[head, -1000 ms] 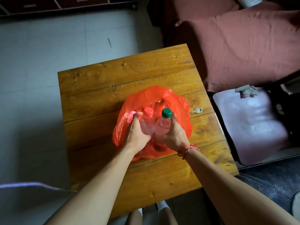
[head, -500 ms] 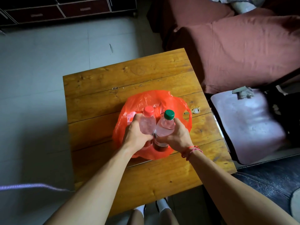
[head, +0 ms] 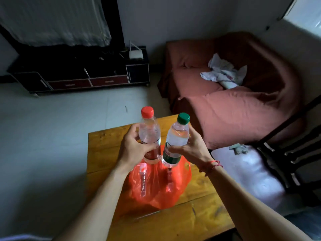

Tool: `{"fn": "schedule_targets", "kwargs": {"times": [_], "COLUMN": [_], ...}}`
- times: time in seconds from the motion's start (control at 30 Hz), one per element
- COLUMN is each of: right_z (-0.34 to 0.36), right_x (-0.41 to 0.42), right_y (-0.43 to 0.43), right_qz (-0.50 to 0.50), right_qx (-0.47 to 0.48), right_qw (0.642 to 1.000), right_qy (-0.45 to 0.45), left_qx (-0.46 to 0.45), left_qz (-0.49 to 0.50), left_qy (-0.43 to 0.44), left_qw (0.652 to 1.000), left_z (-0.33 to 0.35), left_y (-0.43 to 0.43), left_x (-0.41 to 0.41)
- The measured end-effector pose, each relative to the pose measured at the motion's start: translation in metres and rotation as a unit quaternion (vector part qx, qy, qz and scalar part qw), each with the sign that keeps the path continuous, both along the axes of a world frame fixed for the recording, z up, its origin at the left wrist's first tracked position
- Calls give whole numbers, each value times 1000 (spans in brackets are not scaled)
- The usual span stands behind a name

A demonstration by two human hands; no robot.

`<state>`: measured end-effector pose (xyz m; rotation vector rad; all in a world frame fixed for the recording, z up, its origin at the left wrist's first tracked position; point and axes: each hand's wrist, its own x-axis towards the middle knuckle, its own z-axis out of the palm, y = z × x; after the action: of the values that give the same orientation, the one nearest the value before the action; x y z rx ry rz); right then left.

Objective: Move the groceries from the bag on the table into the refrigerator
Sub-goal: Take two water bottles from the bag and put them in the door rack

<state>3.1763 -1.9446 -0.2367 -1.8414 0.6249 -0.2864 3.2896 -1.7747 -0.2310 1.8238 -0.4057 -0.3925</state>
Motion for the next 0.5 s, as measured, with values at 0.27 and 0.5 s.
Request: {"fn": "schedule_targets", "kwargs": {"times": [0.27,0.5], "right_z": [128,214], "right_x": [12,8], "right_y": [-2,6], "right_qz": [14,34], "right_qx": [-28,-68], "right_qw": [994,985], "right_qy": [-108,-153], "left_qx": [-80,-96], "left_qz": [15,10], "left_qy": [-64,-114], "left_qw": [995,989], "left_z": [128,194], "left_y": [14,30], "left_x": [7,-1]}}
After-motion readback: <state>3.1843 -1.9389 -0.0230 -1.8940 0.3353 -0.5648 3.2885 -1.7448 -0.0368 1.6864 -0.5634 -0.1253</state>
